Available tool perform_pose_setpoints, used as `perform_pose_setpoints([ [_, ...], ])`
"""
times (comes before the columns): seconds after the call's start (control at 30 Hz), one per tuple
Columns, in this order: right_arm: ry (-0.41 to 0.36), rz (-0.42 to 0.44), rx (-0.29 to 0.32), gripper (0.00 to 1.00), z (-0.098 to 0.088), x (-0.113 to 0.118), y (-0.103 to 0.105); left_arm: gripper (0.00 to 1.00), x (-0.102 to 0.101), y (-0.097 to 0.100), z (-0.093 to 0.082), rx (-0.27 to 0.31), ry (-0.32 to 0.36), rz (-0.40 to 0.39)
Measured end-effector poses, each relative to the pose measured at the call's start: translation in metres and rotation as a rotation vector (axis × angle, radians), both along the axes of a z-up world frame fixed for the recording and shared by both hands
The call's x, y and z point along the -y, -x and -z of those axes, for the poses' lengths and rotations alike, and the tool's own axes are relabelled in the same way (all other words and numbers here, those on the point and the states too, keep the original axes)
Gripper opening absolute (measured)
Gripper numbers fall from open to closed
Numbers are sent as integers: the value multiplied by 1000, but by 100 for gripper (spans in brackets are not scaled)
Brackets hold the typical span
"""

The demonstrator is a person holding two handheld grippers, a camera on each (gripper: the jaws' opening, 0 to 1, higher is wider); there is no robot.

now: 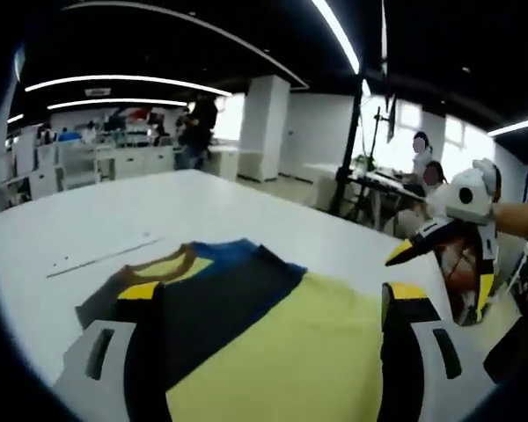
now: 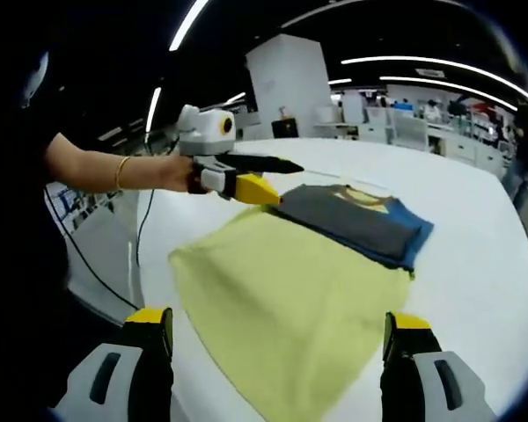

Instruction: Fold the garment on the visible template until the final outline fits inside the template.

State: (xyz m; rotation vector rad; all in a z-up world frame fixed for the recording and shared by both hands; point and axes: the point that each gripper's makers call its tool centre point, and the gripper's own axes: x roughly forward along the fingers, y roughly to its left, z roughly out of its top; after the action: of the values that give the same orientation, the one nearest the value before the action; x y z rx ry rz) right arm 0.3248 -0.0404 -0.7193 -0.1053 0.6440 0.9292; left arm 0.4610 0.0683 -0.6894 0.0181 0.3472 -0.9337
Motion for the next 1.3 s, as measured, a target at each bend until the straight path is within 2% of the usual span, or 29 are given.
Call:
perform_pose_setpoints([
  [0.37,42,-58,-7,96,2,1,8,99,-42,48,9,-7,-58,22],
  [0.47,52,-69,-8,95,3,2,10,99,-55,59,18,-41,-75,15],
  [0.63,79,-92,-8,92,7,4,17,96,-73,80,24,-45,-118,23],
  [0.77,104,-109,-12,88,12,6,22,92,-85,96,26,-49,-118,17],
  [1.07,139,-135,-17,78,20,7,33,80,-104,130,37,-62,-173,38],
  [1.13,146,-137,-21,76,24,8,35,74,-108,138,41,-69,-192,51],
  [1.3,176,-148,-28,71,33,11,40,69,-116,156,57,-82,-249,73],
])
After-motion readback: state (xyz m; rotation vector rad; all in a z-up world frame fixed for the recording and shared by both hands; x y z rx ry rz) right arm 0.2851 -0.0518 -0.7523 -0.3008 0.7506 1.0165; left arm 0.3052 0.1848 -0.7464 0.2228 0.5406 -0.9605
